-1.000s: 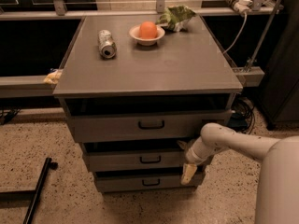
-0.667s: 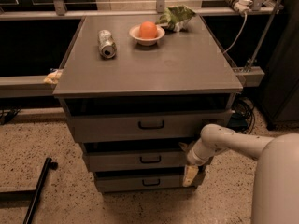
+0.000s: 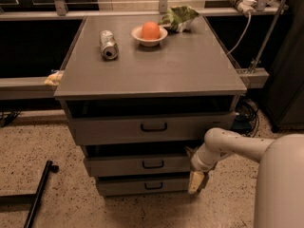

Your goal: Open middle drawer

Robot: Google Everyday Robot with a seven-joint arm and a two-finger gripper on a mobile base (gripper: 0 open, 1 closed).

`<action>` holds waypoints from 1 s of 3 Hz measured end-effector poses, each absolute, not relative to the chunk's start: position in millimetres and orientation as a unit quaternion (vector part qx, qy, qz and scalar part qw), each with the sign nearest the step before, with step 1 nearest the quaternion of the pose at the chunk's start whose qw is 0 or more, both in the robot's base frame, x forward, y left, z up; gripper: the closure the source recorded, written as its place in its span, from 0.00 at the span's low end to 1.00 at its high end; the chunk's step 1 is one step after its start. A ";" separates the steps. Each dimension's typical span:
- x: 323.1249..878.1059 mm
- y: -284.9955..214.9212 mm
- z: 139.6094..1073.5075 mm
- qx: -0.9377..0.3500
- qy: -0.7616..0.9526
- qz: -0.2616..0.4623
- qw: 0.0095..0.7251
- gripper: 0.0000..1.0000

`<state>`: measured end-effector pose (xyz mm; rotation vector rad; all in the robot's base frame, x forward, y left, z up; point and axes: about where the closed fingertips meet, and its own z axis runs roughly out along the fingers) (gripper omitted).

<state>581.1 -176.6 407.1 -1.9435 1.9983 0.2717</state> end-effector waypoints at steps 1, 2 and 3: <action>555.6 -179.5 415.6 -0.675 0.715 0.113 0.144 0.00; 527.0 -177.6 425.3 -0.667 0.722 0.134 0.129 0.00; 492.4 -175.7 431.8 -0.652 0.730 0.165 0.120 0.00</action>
Offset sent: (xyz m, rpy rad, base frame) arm -0.0860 -0.0009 0.0333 0.0138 0.1756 -0.0446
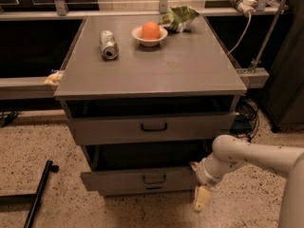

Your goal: Open middle drawer

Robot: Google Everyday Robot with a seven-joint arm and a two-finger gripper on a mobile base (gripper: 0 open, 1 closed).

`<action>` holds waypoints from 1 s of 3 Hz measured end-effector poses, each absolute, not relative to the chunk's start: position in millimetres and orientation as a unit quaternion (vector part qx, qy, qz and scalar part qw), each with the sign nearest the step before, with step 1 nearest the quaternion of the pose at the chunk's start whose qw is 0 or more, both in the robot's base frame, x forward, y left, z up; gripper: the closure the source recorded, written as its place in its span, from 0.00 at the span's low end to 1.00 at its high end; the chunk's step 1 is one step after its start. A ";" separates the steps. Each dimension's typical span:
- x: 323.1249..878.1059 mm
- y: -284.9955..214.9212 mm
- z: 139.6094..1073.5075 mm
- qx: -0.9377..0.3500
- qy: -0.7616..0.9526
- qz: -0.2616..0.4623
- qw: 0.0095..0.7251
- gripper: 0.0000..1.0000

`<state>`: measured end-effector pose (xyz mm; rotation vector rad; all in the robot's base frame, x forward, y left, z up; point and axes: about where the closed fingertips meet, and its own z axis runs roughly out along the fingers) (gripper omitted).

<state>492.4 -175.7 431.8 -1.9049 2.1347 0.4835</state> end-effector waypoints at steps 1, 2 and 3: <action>459.4 -177.1 433.8 -0.630 0.743 0.198 0.109 0.00; 459.3 -177.1 434.5 -0.630 0.743 0.199 0.109 0.00; 418.1 -178.4 452.4 -0.598 0.758 0.243 0.095 0.00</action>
Offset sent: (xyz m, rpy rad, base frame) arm -0.1265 -0.0081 0.0140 0.1452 0.2658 -0.1634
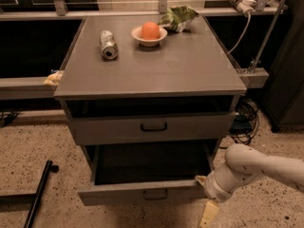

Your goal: Open middle drawer

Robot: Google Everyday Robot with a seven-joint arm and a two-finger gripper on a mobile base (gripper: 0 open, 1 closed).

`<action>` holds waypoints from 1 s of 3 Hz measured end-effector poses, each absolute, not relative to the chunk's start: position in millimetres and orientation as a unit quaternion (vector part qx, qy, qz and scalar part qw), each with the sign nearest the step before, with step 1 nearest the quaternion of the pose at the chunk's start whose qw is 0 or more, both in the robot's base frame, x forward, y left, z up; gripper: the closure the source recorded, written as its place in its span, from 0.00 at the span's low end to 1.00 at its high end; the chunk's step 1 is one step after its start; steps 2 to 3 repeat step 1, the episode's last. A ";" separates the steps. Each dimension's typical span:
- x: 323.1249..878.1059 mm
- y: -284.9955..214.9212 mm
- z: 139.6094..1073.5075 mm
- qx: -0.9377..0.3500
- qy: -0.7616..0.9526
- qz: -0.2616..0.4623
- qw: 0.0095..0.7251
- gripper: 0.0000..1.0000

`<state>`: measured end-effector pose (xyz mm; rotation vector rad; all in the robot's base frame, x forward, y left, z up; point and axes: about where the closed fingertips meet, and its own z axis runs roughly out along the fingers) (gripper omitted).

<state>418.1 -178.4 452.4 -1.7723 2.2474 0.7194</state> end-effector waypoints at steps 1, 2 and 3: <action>412.2 -178.9 453.9 -0.593 0.760 0.250 0.092 0.00; 412.2 -178.9 453.9 -0.593 0.760 0.250 0.092 0.00; 412.2 -178.9 453.9 -0.593 0.760 0.250 0.092 0.00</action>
Offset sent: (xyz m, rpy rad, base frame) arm 0.0000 0.0000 0.0000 0.0000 0.0000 0.0000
